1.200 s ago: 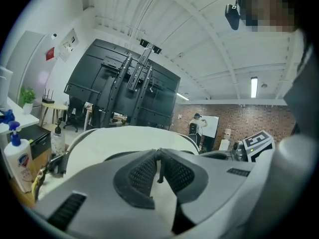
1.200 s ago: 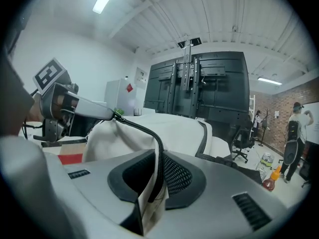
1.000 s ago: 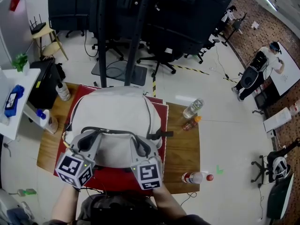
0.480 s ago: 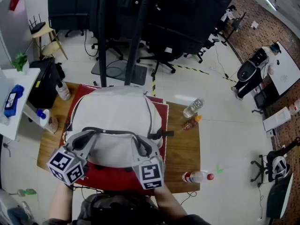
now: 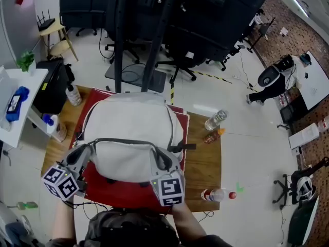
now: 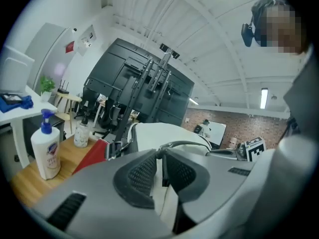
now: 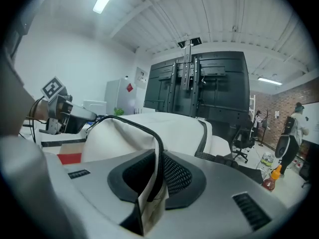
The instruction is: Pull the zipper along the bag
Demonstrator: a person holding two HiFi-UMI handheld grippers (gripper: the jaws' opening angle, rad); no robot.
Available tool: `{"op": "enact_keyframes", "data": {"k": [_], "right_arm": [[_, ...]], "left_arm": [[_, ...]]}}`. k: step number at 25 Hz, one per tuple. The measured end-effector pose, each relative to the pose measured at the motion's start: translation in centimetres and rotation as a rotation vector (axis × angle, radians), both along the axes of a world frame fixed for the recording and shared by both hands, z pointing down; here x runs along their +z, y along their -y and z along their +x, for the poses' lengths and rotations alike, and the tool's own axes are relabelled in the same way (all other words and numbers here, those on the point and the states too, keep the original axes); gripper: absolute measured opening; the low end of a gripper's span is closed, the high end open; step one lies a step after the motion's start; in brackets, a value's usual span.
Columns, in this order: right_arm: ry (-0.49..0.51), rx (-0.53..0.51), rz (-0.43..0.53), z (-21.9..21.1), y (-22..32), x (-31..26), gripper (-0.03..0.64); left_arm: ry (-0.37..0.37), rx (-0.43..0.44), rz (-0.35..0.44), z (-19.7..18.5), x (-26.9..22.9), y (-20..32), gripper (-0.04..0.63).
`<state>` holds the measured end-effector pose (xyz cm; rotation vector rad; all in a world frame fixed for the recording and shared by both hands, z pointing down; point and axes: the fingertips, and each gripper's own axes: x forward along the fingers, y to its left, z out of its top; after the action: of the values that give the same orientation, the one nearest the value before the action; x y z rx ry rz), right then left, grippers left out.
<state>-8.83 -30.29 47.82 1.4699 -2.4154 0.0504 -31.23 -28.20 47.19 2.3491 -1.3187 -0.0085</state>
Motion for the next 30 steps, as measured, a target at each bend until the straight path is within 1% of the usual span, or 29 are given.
{"op": "enact_keyframes", "data": {"k": [3,5,7,8,10,12,13,16,18,21,25,28,30], "right_arm": [[-0.008,0.004,-0.001,-0.2,0.1,0.2,0.061],[-0.013,0.007,-0.001,-0.3,0.1,0.2,0.061],[-0.016,0.006,-0.001,-0.5,0.1,0.3,0.06],[-0.016,0.005,-0.001,-0.6,0.1,0.3,0.061],[-0.011,0.003,0.0,-0.6,0.1,0.3,0.061],[-0.01,0.003,0.002,-0.5,0.1,0.2,0.061],[-0.01,0.004,0.003,-0.5,0.1,0.2,0.061],[-0.009,0.004,0.003,-0.6,0.0,0.2,0.061],[-0.009,0.003,0.004,-0.6,0.0,0.3,0.061],[-0.013,0.003,0.004,-0.6,0.0,0.3,0.06],[-0.017,0.004,0.006,-0.7,0.0,0.4,0.06],[-0.015,0.002,0.007,-0.7,0.0,0.5,0.06],[-0.018,0.0,0.007,-0.7,0.0,0.6,0.061]], "left_arm": [[-0.016,0.006,-0.013,0.2,1.5,-1.0,0.063],[-0.054,0.005,-0.018,0.2,2.0,-1.2,0.063],[-0.097,-0.015,0.0,-0.3,1.5,-1.3,0.063],[-0.1,-0.027,0.017,-0.8,1.0,-1.2,0.062],[-0.062,-0.028,0.047,-1.5,-0.2,-0.9,0.06],[-0.019,0.0,0.053,-1.9,-0.6,-0.6,0.06],[-0.019,0.011,0.044,-2.0,-0.5,-0.6,0.061],[-0.069,0.002,-0.002,-2.4,1.0,-1.2,0.062],[-0.051,-0.007,-0.017,-2.4,2.3,-2.1,0.064],[-0.015,-0.002,-0.018,-1.9,3.9,-3.4,0.067],[-0.023,-0.01,-0.025,-1.2,5.8,-4.6,0.067],[-0.038,-0.014,-0.053,-0.5,7.7,-5.5,0.067],[-0.062,-0.015,-0.072,0.1,9.0,-6.1,0.066]]}}
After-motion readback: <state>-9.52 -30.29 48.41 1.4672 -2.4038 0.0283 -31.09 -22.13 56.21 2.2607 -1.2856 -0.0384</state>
